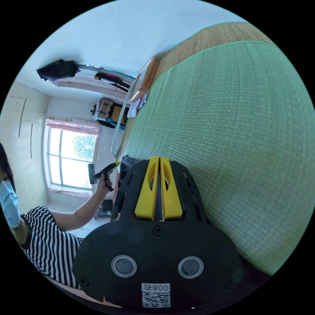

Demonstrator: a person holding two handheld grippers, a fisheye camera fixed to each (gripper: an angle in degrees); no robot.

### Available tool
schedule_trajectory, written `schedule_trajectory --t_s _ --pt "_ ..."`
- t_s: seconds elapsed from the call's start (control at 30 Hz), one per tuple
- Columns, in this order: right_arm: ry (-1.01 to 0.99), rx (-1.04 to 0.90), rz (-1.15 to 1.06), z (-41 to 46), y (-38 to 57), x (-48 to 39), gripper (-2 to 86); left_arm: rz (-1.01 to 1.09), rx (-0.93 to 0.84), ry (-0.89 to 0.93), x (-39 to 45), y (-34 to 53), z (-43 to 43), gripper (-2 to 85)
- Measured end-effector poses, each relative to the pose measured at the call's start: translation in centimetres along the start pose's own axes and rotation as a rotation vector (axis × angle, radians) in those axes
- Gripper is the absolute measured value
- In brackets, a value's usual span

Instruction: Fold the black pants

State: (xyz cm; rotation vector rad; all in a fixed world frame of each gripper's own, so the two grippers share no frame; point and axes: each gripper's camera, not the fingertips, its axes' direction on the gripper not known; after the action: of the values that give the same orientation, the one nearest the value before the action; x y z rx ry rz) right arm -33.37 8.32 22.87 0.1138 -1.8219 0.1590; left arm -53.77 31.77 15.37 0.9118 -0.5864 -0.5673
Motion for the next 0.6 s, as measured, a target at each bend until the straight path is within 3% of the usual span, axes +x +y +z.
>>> schedule_trajectory --t_s 0.2,0.37,0.5,0.6 --pt "0.014 0.100 -0.009 -4.7 1.3 -0.3 0.0 0.143 -0.012 0.214 8.0 -0.5 2.1 2.6" --pt "0.165 0.093 -0.073 -7.9 6.0 -3.1 0.0 0.395 -0.226 0.437 20.1 -0.8 8.7 1.5" --pt "0.388 0.053 -0.085 -8.5 11.4 -4.5 0.0 0.541 -0.320 0.406 27.5 -0.8 12.5 0.7" --pt "0.542 -0.042 -0.116 -6.8 12.5 -4.2 0.0 0.605 -0.383 0.274 31.6 -0.8 15.2 0.3"
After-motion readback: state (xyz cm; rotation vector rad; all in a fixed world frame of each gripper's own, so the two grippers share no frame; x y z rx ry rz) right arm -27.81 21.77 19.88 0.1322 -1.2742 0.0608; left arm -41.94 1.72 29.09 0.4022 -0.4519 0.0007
